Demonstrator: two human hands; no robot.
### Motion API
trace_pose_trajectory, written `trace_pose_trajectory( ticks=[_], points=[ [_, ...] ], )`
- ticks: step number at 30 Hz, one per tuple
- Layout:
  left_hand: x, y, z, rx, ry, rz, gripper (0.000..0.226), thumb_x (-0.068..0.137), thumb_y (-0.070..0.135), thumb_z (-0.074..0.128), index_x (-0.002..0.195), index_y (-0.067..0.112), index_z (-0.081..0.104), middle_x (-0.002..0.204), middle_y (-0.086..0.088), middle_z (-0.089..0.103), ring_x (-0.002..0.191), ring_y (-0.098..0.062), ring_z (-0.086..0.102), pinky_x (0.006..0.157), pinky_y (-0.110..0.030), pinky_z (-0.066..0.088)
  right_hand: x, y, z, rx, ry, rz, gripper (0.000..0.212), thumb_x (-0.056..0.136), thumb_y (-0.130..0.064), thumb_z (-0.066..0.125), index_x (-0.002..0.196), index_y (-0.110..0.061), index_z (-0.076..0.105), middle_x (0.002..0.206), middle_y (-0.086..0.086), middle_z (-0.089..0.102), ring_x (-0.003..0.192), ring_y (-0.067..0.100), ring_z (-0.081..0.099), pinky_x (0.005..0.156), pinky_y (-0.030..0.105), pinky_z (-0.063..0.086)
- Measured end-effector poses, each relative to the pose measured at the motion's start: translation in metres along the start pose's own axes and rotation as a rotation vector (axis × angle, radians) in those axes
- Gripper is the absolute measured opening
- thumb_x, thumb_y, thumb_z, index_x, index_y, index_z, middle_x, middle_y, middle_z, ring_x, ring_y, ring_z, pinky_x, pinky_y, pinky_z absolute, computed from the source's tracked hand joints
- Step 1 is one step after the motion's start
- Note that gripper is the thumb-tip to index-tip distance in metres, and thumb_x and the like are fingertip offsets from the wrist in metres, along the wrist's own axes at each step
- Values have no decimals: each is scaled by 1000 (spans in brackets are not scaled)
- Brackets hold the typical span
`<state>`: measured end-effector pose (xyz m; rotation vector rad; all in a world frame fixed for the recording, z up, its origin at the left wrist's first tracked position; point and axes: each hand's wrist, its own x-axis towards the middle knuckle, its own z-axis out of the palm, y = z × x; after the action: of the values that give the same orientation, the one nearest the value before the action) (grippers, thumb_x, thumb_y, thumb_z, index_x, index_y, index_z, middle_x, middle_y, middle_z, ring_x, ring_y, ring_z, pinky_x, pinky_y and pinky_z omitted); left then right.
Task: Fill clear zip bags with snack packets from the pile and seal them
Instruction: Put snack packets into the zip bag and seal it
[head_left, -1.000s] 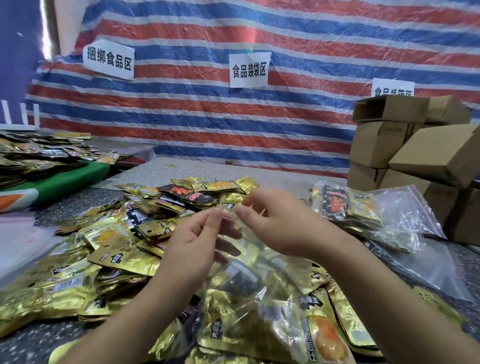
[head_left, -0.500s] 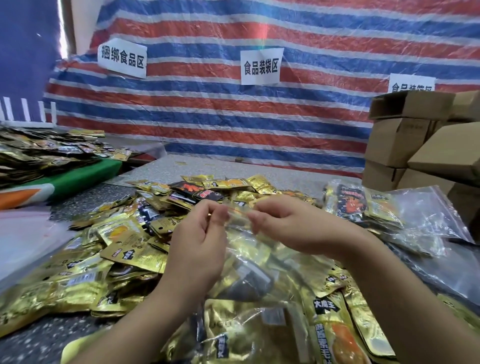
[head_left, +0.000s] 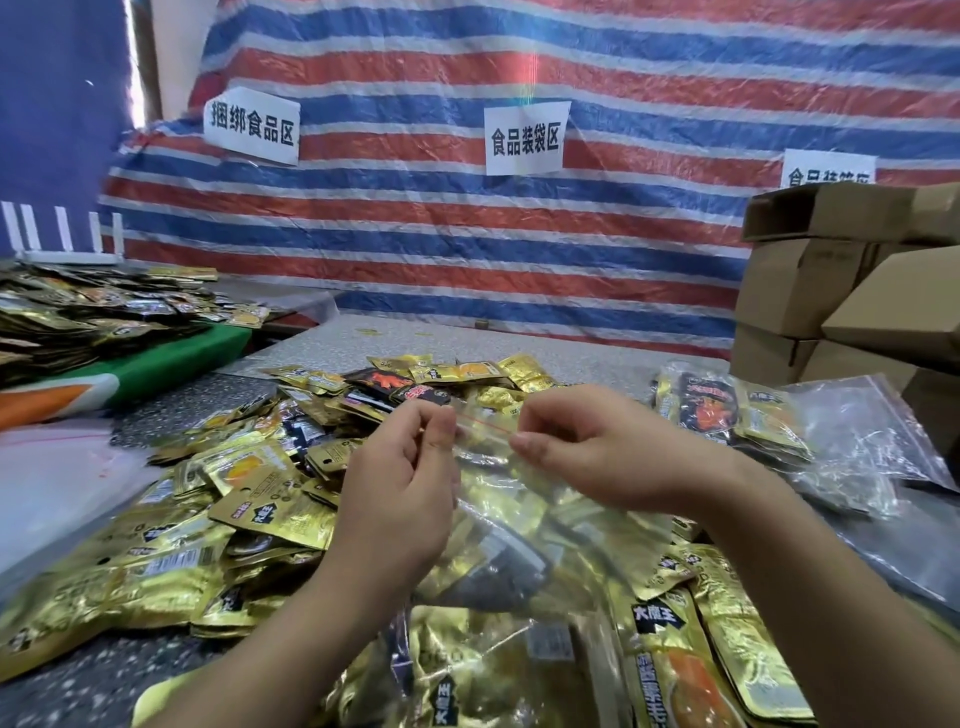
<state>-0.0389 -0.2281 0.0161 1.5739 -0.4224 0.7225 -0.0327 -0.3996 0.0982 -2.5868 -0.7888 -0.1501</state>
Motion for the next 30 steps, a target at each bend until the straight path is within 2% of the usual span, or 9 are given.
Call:
trace_pose_trajectory(
  ticks=[3, 5, 8, 10, 13, 19, 24, 30],
  points=[
    [-3, 1, 4, 8, -18, 46, 33, 95, 45, 42, 81, 19, 59, 47, 9, 48, 40, -1, 39, 40, -13, 30, 1, -10, 5, 83, 49, -10, 28, 98, -43, 54, 82, -22, 63, 72, -4, 56, 61, 7, 47, 59, 31, 42],
    [-5, 1, 5, 15, -27, 77, 35, 97, 45, 41, 81, 19, 58, 48, 9, 48, 41, -1, 40, 41, -12, 29, 3, -17, 11, 119, 71, -17, 28, 97, -41, 57, 85, -18, 65, 72, -2, 59, 63, 8, 50, 60, 32, 44],
    [-4, 0, 4, 46, -31, 98, 35, 98, 46, 40, 79, 23, 57, 50, 6, 49, 42, -1, 39, 42, -14, 30, 4, -23, 16, 123, 106, -11, 25, 97, -35, 60, 85, -13, 65, 78, 5, 64, 69, 14, 54, 68, 42, 49],
    [-4, -2, 4, 101, -30, 108, 33, 100, 44, 40, 76, 26, 55, 53, 1, 49, 43, -2, 40, 42, -16, 30, 3, -24, 16, 146, 123, -4, 26, 97, -32, 61, 86, -10, 65, 82, 11, 66, 71, 23, 56, 70, 44, 50],
    [-3, -1, 4, 150, -41, 119, 29, 98, 36, 41, 73, 28, 52, 58, -3, 53, 45, -4, 40, 43, -18, 31, 2, -26, 16, 167, 119, 6, 25, 96, -29, 60, 87, -7, 66, 86, 16, 68, 84, 34, 63, 77, 50, 51],
    [-4, 1, 3, 196, -40, 141, 27, 97, 31, 41, 72, 26, 50, 63, -5, 55, 50, -15, 46, 47, -19, 33, 2, -28, 15, 181, 133, 36, 22, 95, -27, 60, 83, -11, 68, 81, 11, 70, 82, 30, 65, 76, 51, 54],
    [-4, -1, 3, 157, -62, 103, 28, 96, 34, 42, 72, 24, 52, 58, -1, 54, 48, -6, 43, 46, -20, 34, 2, -29, 15, 148, 138, 35, 23, 96, -26, 59, 81, -11, 67, 79, 9, 70, 80, 29, 66, 76, 51, 54],
    [-2, -3, 3, 131, -74, 78, 26, 96, 36, 42, 74, 28, 52, 56, 3, 56, 46, -5, 44, 47, -22, 34, 3, -27, 15, 125, 137, 42, 22, 96, -27, 60, 82, -12, 67, 77, 6, 69, 79, 25, 66, 76, 47, 54]
  ],
)
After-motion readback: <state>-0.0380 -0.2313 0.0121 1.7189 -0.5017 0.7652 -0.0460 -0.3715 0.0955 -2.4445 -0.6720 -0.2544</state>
